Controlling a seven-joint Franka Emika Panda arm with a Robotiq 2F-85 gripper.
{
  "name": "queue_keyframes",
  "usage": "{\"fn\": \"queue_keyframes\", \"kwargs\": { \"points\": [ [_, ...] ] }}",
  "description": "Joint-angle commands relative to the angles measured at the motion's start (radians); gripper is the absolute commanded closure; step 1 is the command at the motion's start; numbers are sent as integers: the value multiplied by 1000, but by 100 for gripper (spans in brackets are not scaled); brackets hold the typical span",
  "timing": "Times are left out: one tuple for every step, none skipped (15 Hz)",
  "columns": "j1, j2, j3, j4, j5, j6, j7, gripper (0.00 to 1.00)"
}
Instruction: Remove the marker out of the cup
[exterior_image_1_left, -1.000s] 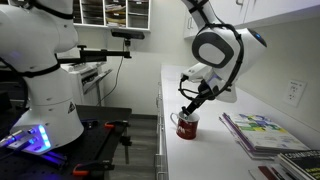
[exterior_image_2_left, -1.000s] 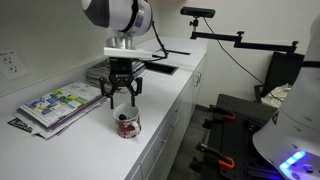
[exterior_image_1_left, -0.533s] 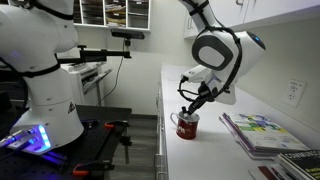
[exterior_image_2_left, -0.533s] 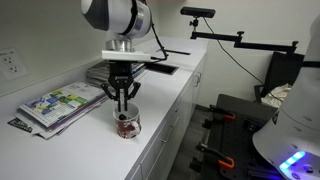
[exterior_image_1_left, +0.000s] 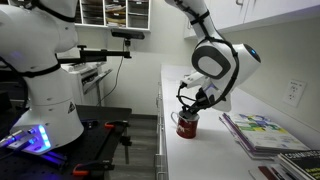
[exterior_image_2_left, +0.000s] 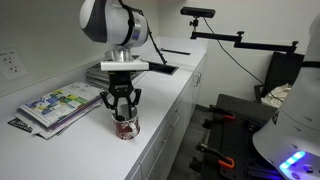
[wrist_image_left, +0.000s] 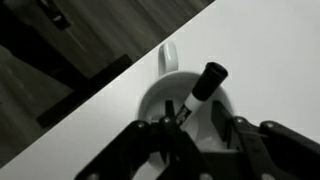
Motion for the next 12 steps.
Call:
{"fn": "queue_keyframes", "kwargs": {
  "points": [
    [1,25,0,27,2,0,42,79],
    [-1,29,0,32,5,-1,40,80],
    [-4,32,2,34,11,-1,35,88],
    [-7,33,3,36,15,-1,35,95],
    [-11,31,4,38,19,-8,31,100],
    [-15,27,4,37,21,-11,29,98],
    [-22,19,5,34,29,-16,23,95],
    [-33,8,10,32,42,-33,8,95],
    [-42,-4,14,27,57,-42,-6,95],
    [-51,-22,19,19,74,-54,-27,95],
    [-56,-48,20,6,87,-62,-41,95],
    [-62,-67,20,1,97,-81,-56,95]
  ]
}}
